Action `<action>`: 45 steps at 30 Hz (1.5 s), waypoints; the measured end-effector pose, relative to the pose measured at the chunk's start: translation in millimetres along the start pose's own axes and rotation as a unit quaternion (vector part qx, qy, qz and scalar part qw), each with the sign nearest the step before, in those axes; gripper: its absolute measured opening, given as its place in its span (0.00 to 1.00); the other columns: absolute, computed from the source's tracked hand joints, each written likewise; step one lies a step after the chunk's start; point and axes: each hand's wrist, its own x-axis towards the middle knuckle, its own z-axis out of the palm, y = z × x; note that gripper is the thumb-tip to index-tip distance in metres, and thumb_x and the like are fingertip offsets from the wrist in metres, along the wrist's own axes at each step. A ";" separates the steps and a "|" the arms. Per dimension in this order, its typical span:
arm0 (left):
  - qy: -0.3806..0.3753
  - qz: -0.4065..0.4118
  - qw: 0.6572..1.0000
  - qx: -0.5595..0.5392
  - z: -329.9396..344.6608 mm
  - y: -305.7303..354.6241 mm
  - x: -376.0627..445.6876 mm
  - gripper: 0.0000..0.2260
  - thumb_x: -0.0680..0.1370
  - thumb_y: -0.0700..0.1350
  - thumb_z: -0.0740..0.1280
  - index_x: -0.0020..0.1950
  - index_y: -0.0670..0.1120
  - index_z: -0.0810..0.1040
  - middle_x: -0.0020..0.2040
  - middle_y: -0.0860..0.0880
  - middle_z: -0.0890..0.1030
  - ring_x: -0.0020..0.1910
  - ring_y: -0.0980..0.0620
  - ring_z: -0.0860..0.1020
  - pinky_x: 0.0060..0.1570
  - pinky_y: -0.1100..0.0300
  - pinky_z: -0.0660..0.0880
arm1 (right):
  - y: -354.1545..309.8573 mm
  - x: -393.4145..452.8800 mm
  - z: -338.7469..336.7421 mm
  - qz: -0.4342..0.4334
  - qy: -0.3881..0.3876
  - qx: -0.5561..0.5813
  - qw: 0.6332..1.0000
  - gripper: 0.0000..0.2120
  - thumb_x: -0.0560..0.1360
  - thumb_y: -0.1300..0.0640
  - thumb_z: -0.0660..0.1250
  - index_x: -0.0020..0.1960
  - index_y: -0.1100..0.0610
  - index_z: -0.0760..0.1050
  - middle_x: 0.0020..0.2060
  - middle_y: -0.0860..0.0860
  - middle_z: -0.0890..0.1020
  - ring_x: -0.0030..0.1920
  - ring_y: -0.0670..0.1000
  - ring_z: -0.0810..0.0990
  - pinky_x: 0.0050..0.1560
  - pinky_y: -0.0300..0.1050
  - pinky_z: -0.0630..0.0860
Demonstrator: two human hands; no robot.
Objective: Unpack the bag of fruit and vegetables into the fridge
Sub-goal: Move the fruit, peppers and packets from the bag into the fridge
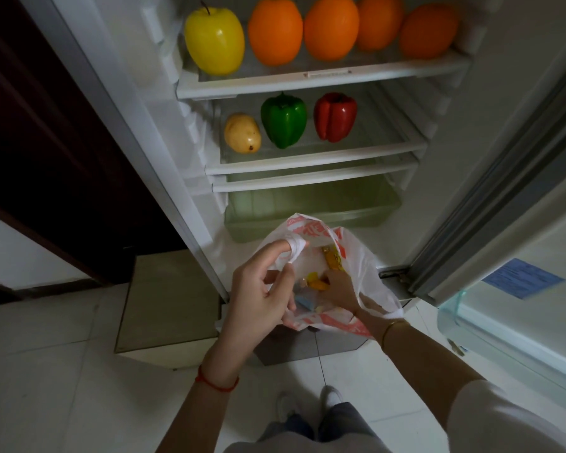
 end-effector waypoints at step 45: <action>0.086 -0.030 0.993 0.071 93.9 19.3 -26.8 0.15 0.80 0.35 0.63 0.58 0.55 0.74 0.32 0.40 0.80 0.24 0.53 0.77 0.28 0.63 0.78 | 174.1 -130.6 -153.9 0.267 0.135 0.459 0.837 0.07 0.73 0.72 0.62 0.39 0.64 0.70 0.32 0.58 0.72 0.31 0.52 0.69 0.39 0.45 0.76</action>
